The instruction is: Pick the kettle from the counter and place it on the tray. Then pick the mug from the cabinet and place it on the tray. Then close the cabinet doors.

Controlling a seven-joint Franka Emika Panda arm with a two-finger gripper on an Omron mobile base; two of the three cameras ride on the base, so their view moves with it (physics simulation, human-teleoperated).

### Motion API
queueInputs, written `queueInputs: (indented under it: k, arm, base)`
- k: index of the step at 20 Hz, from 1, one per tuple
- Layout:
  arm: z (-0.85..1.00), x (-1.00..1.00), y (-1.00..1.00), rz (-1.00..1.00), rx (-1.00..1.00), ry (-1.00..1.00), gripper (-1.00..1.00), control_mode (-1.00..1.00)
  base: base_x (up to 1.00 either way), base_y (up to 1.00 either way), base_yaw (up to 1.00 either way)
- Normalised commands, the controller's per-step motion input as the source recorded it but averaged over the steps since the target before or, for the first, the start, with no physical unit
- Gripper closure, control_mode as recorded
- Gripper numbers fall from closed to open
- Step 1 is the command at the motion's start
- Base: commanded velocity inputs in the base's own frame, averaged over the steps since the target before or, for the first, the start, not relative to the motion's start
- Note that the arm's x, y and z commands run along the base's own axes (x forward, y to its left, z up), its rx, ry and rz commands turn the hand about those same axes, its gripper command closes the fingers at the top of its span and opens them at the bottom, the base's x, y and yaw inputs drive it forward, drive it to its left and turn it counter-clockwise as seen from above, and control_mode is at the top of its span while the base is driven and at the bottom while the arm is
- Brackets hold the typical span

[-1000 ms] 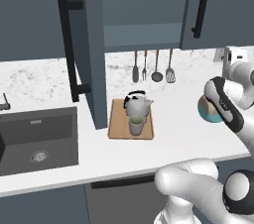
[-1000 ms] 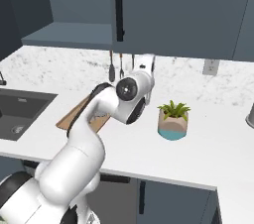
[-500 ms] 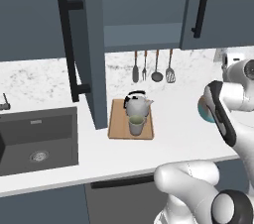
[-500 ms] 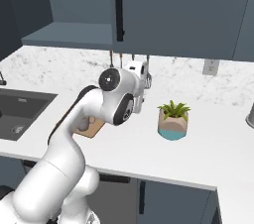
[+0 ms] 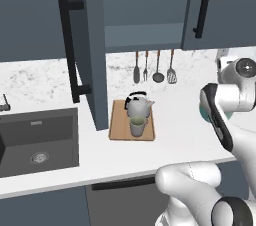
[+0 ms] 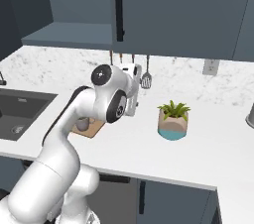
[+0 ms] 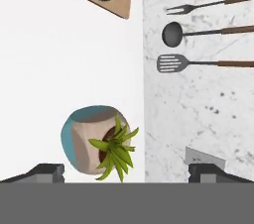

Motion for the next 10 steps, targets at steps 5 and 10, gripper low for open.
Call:
queueInputs:
  k: [5,10]
  arm:
    - [-0.44,-0.17,0.58,-0.01,-0.14,0.08,-1.0,-1.0]
    - [-0.24,-0.13,0.74,-0.16,-0.16,0.04,-1.0,-1.0]
  base:
    - [0.0,0.0,0.0]
    - [0.0,0.0,0.0]
